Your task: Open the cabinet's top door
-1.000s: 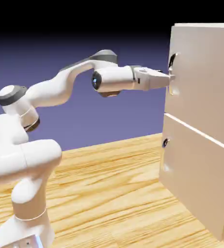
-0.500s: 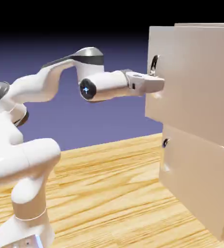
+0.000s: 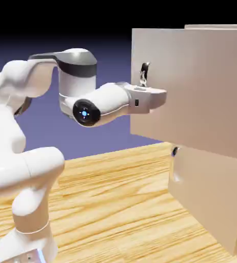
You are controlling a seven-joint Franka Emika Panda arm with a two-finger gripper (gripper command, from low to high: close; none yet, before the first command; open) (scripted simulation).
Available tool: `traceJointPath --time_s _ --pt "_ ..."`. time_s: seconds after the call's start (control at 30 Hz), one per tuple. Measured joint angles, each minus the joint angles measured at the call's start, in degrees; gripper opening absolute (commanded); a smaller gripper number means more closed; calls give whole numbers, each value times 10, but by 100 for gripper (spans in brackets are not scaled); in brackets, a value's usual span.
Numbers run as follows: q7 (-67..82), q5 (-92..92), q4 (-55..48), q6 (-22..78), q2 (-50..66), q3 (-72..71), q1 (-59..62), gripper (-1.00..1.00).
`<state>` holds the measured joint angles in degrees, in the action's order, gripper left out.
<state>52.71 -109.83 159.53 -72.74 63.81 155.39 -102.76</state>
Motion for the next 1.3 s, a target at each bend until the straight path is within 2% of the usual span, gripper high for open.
traceJointPath --time_s 0.23,0.53,0.9,1.3 --pt "92 147 -68 137 -145 65 53 -100" --pt "189 303 -200 243 -332 98 85 -100" --pt "254 447 -416 338 -557 106 85 -100" --pt "248 520 -665 433 -765 106 54 -100"
